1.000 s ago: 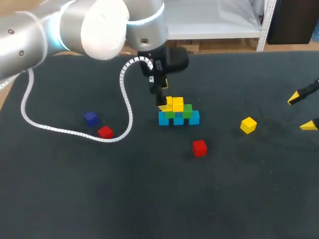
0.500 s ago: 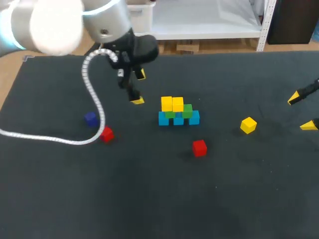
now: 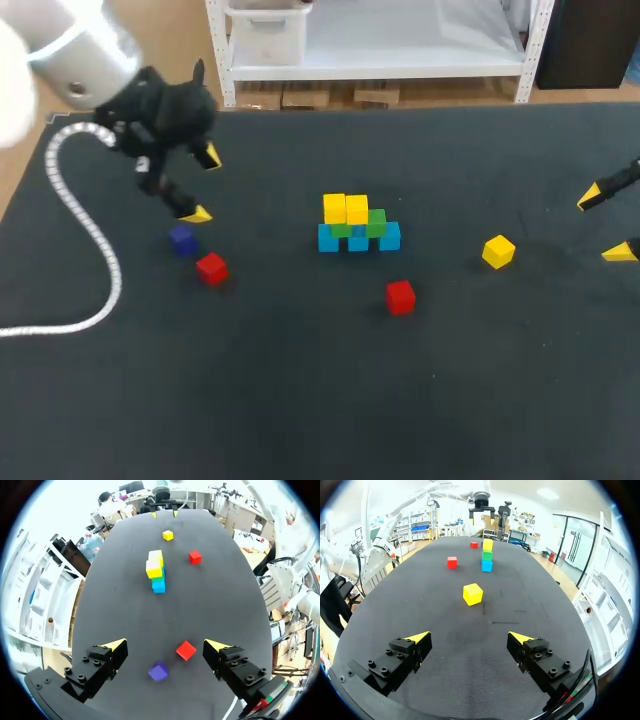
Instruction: Place the blue cubes, place green cubes on the blue cubes, place the yellow cubes on the green cubes, then place the red cubes on the yellow cubes, and place purple cube on the red cubes.
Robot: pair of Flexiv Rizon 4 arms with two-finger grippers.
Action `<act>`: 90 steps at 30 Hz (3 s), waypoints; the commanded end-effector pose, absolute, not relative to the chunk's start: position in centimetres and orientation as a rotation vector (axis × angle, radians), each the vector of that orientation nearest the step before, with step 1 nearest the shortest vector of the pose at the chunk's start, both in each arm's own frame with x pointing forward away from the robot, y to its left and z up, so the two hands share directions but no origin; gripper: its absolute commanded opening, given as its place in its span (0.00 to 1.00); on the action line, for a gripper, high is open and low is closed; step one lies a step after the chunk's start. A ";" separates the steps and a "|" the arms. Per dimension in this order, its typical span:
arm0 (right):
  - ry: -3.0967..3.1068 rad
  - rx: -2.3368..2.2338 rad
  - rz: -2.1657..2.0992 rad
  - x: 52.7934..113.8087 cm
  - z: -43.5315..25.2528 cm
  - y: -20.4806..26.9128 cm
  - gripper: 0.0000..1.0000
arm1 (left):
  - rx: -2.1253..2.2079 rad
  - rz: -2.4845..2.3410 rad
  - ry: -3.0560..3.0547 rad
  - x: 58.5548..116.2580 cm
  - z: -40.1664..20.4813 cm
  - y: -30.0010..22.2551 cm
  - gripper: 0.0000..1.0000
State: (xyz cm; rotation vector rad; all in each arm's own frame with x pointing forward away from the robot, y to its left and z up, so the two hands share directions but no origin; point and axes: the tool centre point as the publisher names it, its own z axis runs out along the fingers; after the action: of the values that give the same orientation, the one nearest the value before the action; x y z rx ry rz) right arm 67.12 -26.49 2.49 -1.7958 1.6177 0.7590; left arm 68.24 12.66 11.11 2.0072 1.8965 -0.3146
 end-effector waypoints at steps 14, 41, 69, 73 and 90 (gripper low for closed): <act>1.616 -1.796 0.759 67.1 2.5 -26.5 1.00 | 1.864 -0.562 1.657 66.3 10.5 18.0 1.00; 1.413 -2.204 0.569 67.0 4.7 -24.4 1.00 | 1.990 -0.532 1.649 66.7 11.1 18.2 1.00; 1.154 -2.425 0.543 67.9 1.4 -15.1 1.00 | 1.990 -0.532 1.649 66.7 11.1 18.2 1.00; 1.175 -2.452 0.538 68.0 1.2 -14.8 1.00 | 1.990 -0.532 1.649 66.7 11.1 18.2 1.00; 1.289 -2.463 0.520 67.7 0.0 -15.2 1.00 | 1.990 -0.532 1.649 66.7 11.1 18.2 1.00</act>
State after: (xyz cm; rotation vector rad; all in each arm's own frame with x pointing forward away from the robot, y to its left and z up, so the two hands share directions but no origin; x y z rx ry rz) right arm 67.96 -15.11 0.20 -2.4674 1.2853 0.5277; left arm 66.56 18.14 11.17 1.9876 1.6521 -0.5302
